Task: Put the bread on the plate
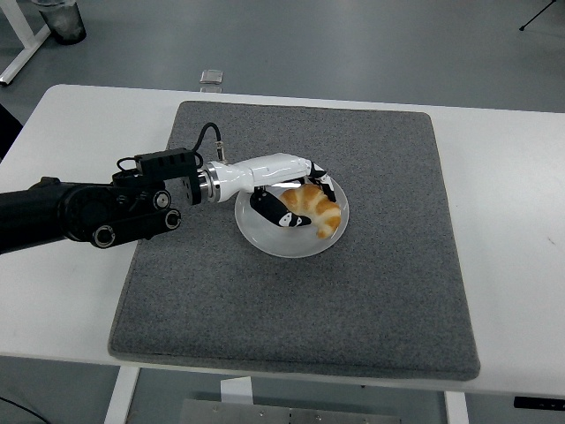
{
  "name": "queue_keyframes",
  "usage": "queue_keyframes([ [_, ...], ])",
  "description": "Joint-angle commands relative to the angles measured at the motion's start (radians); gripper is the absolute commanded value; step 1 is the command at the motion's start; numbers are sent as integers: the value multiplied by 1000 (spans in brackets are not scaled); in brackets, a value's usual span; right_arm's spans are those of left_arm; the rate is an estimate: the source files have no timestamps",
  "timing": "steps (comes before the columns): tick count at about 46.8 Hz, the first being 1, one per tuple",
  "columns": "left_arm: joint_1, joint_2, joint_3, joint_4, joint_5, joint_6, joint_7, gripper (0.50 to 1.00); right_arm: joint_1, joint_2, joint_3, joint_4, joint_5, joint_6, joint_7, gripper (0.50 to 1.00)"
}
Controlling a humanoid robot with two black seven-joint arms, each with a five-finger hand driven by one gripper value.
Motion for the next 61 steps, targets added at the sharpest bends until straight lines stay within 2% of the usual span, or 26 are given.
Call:
queue_keyframes([
  [1, 3, 0, 2, 1, -1, 13, 0, 500, 0, 0, 0, 0, 0, 0, 0, 952],
  [55, 54, 31, -12, 36, -21, 57, -5, 500, 0, 0, 0, 0, 0, 0, 0, 952],
  [56, 54, 32, -12, 36, -24, 59, -5, 508, 0, 0, 0, 0, 0, 0, 0, 952],
  [58, 54, 32, -13, 36, -27, 67, -5, 561, 0, 0, 0, 0, 0, 1, 0, 952],
  [61, 54, 32, -17, 36, -30, 87, -5, 674, 0, 0, 0, 0, 0, 1, 0, 952],
])
